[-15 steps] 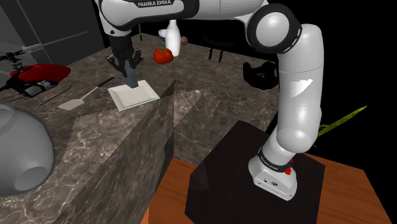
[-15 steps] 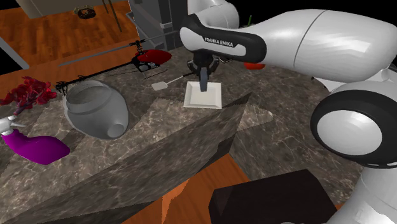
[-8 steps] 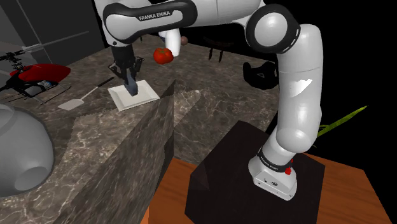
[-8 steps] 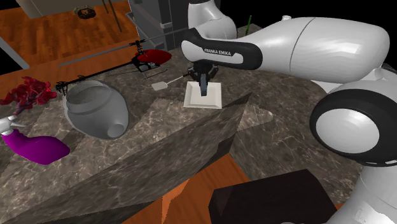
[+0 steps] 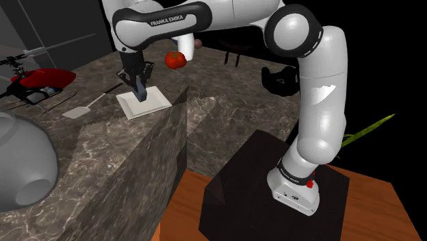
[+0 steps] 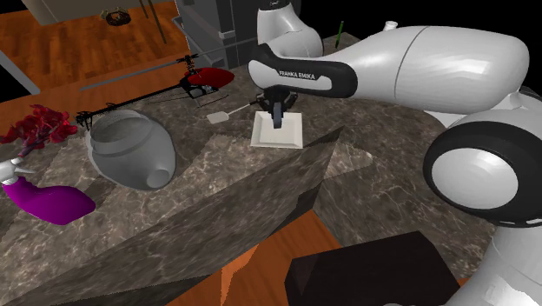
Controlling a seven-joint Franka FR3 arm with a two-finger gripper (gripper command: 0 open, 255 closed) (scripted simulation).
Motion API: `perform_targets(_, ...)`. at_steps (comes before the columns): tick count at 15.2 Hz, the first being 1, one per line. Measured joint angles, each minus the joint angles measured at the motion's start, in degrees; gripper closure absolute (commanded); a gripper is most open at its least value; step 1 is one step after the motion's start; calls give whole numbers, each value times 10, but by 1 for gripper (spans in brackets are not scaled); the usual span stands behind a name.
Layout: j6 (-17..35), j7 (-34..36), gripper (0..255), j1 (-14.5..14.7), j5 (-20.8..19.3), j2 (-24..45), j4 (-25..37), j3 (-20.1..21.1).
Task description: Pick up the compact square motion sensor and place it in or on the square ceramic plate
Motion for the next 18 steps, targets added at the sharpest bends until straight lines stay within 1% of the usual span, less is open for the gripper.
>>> perform_targets(1, -1, 0, 0, 1, 0, 1, 2, 0)
perform_targets(7, -4, 1, 0, 1, 0, 6, 0, -1)
perform_targets(10, -38, -3, 0, 4, 5, -3, 26, 2)
perform_targets(11, -56, -6, 0, 7, 4, 1, 49, 2)
perform_targets(12, -63, -5, 0, 9, 5, -1, 54, 3)
perform_targets(18, -69, -6, 0, 8, 7, -5, 56, 4)
